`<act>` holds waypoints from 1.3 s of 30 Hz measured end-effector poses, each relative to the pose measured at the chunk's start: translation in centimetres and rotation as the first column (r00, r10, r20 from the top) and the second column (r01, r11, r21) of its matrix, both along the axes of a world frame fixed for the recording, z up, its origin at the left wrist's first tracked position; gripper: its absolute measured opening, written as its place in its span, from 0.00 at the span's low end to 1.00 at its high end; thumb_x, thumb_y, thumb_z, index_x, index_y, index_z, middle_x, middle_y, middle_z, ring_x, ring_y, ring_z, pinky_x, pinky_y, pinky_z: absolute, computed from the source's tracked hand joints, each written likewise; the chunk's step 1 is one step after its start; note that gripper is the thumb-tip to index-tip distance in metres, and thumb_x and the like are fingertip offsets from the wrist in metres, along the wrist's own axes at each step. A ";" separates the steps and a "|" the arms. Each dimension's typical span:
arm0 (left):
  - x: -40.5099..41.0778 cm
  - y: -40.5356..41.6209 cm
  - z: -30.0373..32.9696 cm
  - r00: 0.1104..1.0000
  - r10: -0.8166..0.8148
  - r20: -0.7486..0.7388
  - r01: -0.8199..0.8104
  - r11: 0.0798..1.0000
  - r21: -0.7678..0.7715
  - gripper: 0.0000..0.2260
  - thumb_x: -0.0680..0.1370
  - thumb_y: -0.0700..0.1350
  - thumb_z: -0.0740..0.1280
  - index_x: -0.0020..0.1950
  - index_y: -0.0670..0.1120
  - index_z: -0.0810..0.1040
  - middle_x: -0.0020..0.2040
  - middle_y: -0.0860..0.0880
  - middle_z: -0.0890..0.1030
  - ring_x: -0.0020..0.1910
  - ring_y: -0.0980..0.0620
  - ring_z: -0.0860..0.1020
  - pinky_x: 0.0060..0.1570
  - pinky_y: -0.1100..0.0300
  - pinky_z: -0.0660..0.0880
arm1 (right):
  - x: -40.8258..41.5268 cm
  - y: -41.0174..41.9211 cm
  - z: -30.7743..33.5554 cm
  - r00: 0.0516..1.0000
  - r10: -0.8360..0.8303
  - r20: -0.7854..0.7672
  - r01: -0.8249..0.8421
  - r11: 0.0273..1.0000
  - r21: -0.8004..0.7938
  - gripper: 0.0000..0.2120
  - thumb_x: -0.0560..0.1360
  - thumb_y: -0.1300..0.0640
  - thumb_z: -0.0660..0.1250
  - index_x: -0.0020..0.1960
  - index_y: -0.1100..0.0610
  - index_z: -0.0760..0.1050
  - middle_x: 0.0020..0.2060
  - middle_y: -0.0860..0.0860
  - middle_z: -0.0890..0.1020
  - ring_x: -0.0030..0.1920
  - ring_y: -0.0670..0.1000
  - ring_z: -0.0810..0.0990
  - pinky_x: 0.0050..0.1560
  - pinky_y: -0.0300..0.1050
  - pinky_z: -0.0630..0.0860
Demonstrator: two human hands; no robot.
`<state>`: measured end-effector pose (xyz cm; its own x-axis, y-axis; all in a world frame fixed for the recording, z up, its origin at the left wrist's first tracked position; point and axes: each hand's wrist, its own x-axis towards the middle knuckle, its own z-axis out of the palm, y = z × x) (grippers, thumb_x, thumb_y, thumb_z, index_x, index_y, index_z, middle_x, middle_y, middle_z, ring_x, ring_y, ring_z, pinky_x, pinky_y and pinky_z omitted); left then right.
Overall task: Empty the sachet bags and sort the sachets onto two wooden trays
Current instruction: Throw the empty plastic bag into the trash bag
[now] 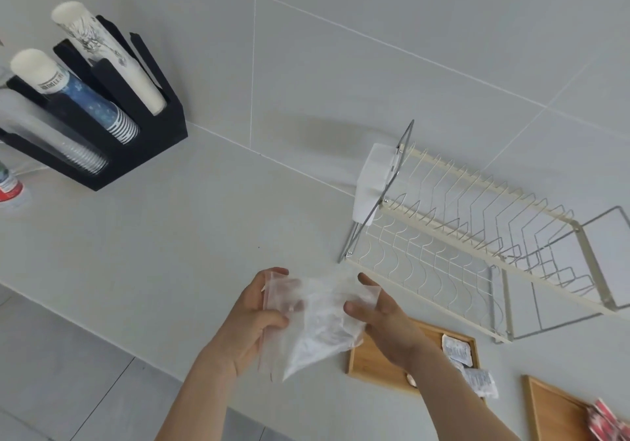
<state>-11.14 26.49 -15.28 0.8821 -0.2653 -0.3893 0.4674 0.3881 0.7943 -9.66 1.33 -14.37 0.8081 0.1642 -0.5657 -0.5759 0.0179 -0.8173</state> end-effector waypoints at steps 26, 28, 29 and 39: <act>2.9 -14.6 4.1 0.968 -0.250 0.019 0.214 0.867 0.450 0.07 0.74 0.43 0.74 0.50 0.45 0.83 0.44 0.40 0.84 0.45 0.41 0.84 0.45 0.51 0.76 | -7.3 -14.5 5.7 0.836 -0.526 0.154 0.546 0.823 -0.154 0.11 0.75 0.68 0.73 0.57 0.65 0.80 0.47 0.59 0.85 0.41 0.55 0.85 0.42 0.49 0.80; 2.8 -16.1 4.3 0.969 -0.240 0.051 0.190 0.867 0.460 0.02 0.75 0.40 0.73 0.45 0.43 0.82 0.40 0.41 0.83 0.41 0.43 0.82 0.42 0.51 0.74 | -7.9 -15.7 6.4 0.820 -0.547 0.167 0.569 0.810 -0.140 0.09 0.76 0.66 0.72 0.56 0.63 0.81 0.47 0.59 0.86 0.43 0.56 0.86 0.43 0.51 0.83; 2.8 -16.9 4.4 0.972 -0.227 0.065 0.174 0.875 0.451 0.01 0.75 0.39 0.73 0.46 0.43 0.82 0.40 0.42 0.83 0.42 0.44 0.81 0.43 0.51 0.74 | -8.4 -16.3 6.6 0.819 -0.551 0.158 0.571 0.810 -0.133 0.09 0.76 0.64 0.72 0.56 0.62 0.81 0.48 0.60 0.86 0.44 0.57 0.86 0.45 0.53 0.84; 1.0 -23.8 6.6 0.958 -0.275 0.080 0.207 0.859 0.469 0.08 0.75 0.35 0.72 0.51 0.45 0.81 0.47 0.40 0.86 0.46 0.42 0.85 0.45 0.49 0.78 | -12.3 -22.4 6.4 0.724 -0.662 0.192 0.688 0.714 -0.131 0.09 0.75 0.70 0.71 0.55 0.68 0.80 0.37 0.58 0.83 0.36 0.56 0.83 0.41 0.48 0.84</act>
